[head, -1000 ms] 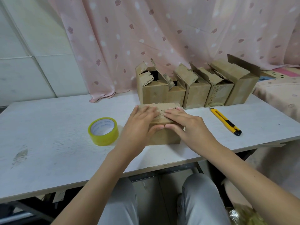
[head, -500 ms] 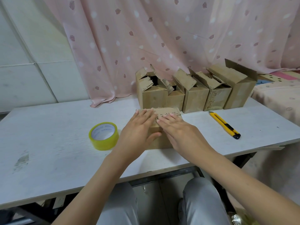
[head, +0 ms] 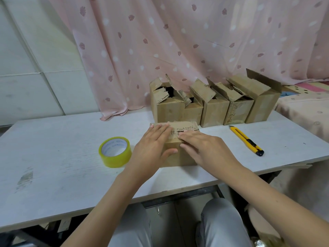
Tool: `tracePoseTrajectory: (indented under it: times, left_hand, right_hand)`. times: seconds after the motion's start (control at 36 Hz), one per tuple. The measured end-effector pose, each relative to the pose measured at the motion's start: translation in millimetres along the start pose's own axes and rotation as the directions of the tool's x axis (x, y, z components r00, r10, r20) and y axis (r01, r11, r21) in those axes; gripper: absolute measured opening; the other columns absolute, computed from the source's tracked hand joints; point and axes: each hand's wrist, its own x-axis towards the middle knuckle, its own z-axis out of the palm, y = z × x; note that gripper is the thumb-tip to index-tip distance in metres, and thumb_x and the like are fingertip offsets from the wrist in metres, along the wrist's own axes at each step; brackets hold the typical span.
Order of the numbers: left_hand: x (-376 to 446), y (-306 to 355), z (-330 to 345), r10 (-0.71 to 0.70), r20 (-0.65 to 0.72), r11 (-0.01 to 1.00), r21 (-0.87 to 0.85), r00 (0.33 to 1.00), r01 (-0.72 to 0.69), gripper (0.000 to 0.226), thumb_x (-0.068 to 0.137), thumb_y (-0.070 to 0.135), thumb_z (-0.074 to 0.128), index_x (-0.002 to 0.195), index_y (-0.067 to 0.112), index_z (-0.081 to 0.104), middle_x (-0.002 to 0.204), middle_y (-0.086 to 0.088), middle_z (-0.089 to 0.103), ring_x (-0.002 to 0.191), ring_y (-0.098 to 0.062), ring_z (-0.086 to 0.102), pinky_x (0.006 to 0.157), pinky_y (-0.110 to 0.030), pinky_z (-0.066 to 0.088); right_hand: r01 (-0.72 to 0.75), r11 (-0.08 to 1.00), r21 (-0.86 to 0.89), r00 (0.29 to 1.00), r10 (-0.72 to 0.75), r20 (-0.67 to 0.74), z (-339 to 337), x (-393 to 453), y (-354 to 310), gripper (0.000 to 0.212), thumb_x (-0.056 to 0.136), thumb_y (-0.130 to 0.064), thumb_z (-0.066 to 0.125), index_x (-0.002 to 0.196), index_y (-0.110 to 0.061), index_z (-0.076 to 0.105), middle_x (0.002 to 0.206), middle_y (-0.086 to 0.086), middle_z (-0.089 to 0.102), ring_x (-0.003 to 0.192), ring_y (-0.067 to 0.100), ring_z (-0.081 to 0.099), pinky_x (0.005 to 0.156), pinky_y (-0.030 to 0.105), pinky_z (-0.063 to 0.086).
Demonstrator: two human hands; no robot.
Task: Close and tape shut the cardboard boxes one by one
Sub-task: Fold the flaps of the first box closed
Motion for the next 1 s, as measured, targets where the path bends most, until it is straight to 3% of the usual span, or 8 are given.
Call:
tracePoseTrajectory:
  times: [0.19, 0.44, 0.53, 0.58, 0.69, 0.78, 0.92, 1.0]
  left_hand:
    - [0.7, -1.4, 0.9, 0.002, 0.003, 1.0, 0.004, 1.0, -0.002, 0.077, 0.091, 0.064, 0.037, 0.144, 0.01, 0.05, 0.15, -0.004, 0.049, 0.141, -0.018, 0.04, 0.121, -0.024, 0.011]
    - [-1.1, 2.4, -4.4, 0.032, -0.04, 0.998, -0.044, 0.999, -0.034, 0.063, 0.094, 0.055, 0.051, 0.143, 0.016, 0.051, 0.149, -0.002, 0.049, 0.141, -0.015, 0.037, 0.12, -0.019, 0.005]
    - [-1.4, 2.5, -5.8, 0.066, -0.064, 0.993, -0.091, 0.996, -0.072, 0.051, 0.095, 0.042, 0.062, 0.142, 0.025, 0.05, 0.15, -0.001, 0.048, 0.142, -0.014, 0.033, 0.121, -0.021, 0.005]
    - [-1.5, 0.5, -5.0, 0.088, -0.059, 0.99, -0.109, 0.994, -0.094, 0.047, 0.096, 0.039, 0.063, 0.141, 0.03, 0.051, 0.148, -0.002, 0.049, 0.142, -0.016, 0.035, 0.124, -0.032, 0.014]
    - [0.2, -5.1, -3.2, 0.095, -0.035, 0.988, -0.116, 0.995, -0.099, 0.043, 0.095, 0.047, 0.054, 0.135, 0.031, 0.06, 0.141, -0.004, 0.054, 0.133, -0.025, 0.043, 0.119, -0.042, 0.026]
    - [1.9, -5.4, -4.0, 0.09, -0.012, 0.986, -0.141, 0.996, -0.09, 0.046, 0.093, 0.051, 0.047, 0.132, 0.032, 0.064, 0.142, -0.005, 0.056, 0.132, -0.027, 0.045, 0.12, -0.039, 0.025]
    - [7.0, -5.3, -10.7, 0.109, 0.004, 0.962, -0.252, 0.994, -0.104, 0.042, 0.089, 0.041, 0.058, 0.128, 0.03, 0.067, 0.145, -0.004, 0.053, 0.138, -0.019, 0.037, 0.121, -0.021, 0.006]
    - [5.7, -6.8, -9.6, 0.109, -0.026, 0.974, -0.195, 0.994, -0.112, 0.041, 0.088, 0.046, 0.058, 0.126, 0.035, 0.068, 0.147, 0.001, 0.05, 0.146, -0.025, 0.03, 0.123, -0.037, 0.004]
  right_hand:
    - [0.005, 0.998, 0.06, 0.992, -0.012, 0.129, -3.2, 6.3, 3.9, 0.034, 0.098, -0.025, 0.063, 0.131, -0.019, 0.064, 0.134, -0.004, 0.064, 0.128, 0.015, 0.057, 0.092, 0.041, 0.057]
    - [-0.027, 0.99, 0.141, 0.992, 0.01, 0.124, -5.0, 4.6, 3.9, 0.034, 0.095, -0.022, 0.068, 0.129, -0.019, 0.067, 0.134, -0.004, 0.064, 0.129, 0.012, 0.056, 0.105, 0.034, 0.049]
    - [-0.116, 0.962, 0.248, 0.987, 0.083, 0.139, -12.6, 8.5, 2.4, 0.03, 0.094, -0.023, 0.069, 0.124, -0.02, 0.071, 0.129, -0.008, 0.067, 0.123, -0.001, 0.055, 0.107, 0.019, 0.042]
    - [-0.186, 0.928, 0.324, 0.979, 0.149, 0.137, -19.8, 12.1, 1.1, 0.024, 0.094, -0.024, 0.068, 0.118, -0.021, 0.074, 0.123, -0.011, 0.068, 0.117, -0.008, 0.055, 0.101, 0.005, 0.037]
    - [-0.291, 0.905, 0.311, 0.955, 0.257, 0.147, -25.8, 20.2, 5.0, 0.028, 0.1, -0.027, 0.058, 0.125, -0.023, 0.07, 0.124, -0.013, 0.069, 0.114, -0.001, 0.058, 0.095, 0.005, 0.039]
    - [-0.355, 0.893, 0.277, 0.928, 0.299, 0.223, -25.0, 26.2, 8.9, 0.035, 0.1, -0.029, 0.057, 0.135, -0.027, 0.063, 0.143, -0.013, 0.056, 0.129, 0.001, 0.049, 0.097, -0.003, 0.024]
    - [-0.428, 0.875, 0.226, 0.877, 0.342, 0.338, -22.5, 32.1, 9.1, 0.039, 0.099, -0.034, 0.058, 0.137, -0.027, 0.061, 0.151, -0.004, 0.048, 0.14, 0.006, 0.041, 0.108, 0.018, 0.028]
    - [-0.443, 0.876, 0.191, 0.87, 0.368, 0.33, -25.2, 30.9, 6.2, 0.038, 0.098, -0.036, 0.058, 0.135, -0.028, 0.063, 0.142, -0.008, 0.058, 0.131, 0.011, 0.051, 0.107, 0.025, 0.037]
